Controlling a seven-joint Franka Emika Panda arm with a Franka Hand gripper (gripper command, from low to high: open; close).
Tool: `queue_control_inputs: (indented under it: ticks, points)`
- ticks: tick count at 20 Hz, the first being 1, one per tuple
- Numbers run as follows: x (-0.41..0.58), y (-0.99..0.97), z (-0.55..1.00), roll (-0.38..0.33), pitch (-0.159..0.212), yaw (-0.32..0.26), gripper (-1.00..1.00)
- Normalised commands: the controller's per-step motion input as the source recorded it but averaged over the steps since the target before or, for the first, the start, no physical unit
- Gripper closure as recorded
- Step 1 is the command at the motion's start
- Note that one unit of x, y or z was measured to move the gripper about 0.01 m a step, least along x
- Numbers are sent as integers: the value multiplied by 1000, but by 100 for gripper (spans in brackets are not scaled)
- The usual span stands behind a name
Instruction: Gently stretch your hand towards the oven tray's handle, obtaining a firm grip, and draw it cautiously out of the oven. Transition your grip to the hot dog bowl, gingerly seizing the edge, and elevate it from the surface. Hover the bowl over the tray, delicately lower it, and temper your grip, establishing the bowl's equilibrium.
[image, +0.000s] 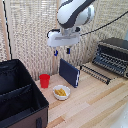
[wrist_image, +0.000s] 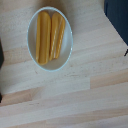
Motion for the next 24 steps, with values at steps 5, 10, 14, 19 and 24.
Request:
queue_control_inputs:
  ticks: [5, 10, 14, 19, 24]
  points:
    - [-132, -145, 0, -311, -9, 192, -100]
    - [-115, -170, 0, -309, -23, 193, -100]
    - [-108, -174, 0, -304, -40, 193, -100]
    - [-70, -227, 0, -297, -63, 174, -100]
    - [-20, -310, 1, -308, -73, 126, -100]
